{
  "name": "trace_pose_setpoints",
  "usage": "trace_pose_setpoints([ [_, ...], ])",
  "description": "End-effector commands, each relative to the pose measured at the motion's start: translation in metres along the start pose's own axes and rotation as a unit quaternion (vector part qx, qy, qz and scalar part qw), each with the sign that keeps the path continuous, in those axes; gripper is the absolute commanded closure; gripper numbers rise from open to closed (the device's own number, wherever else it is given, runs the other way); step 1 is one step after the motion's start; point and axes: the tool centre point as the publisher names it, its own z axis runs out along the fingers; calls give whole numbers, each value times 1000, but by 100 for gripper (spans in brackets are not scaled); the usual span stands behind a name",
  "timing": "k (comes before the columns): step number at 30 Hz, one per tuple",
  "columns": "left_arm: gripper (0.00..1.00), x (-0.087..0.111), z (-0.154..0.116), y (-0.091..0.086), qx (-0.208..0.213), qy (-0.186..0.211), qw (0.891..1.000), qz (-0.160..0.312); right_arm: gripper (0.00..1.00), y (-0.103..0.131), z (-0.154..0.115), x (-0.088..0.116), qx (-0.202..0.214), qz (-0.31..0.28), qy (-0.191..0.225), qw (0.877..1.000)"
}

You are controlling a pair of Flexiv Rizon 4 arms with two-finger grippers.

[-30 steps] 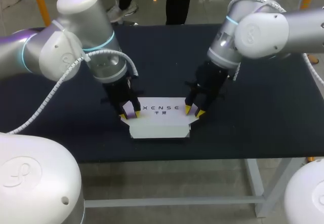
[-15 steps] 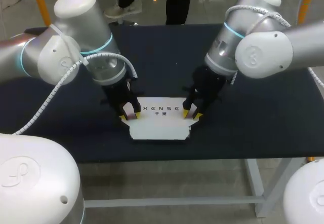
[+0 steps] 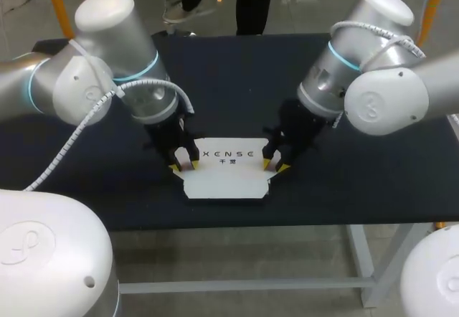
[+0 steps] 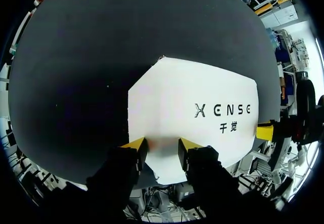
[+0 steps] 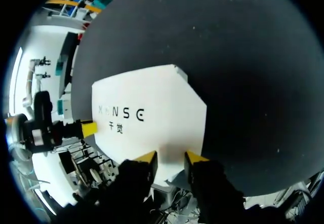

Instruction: Assemble the packaging by folding the flat box into shape, placing the metal phone stand inside, and closing the box properly

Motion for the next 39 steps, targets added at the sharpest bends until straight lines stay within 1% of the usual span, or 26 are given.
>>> trace_pose_setpoints([
  [1, 56, -1, 5, 3, 6, 3, 1000, 4, 61, -1, 3, -1, -7, -1, 7, 1000],
  [9, 56, -3, 5, 4, 10, 23, 1000, 15, 60, 0, 8, 1, -12, 4, 28, 1000],
  [17, 57, -3, 5, 4, 11, 37, 999, 15, 60, 1, 13, 3, -7, 10, 34, 999],
  [28, 59, -3, 8, 4, 10, 61, 998, 18, 60, 2, 16, 3, -19, 25, 59, 998],
  [32, 60, -3, 8, 2, 9, 63, 998, 18, 61, 3, 14, 3, -22, 31, 69, 997],
  [38, 61, -2, 8, 2, 9, 64, 998, 18, 60, 3, 14, 3, -22, 31, 69, 997],
  [39, 60, -2, 8, 2, 9, 64, 998, 18, 60, 3, 14, 3, -22, 31, 69, 997],
])
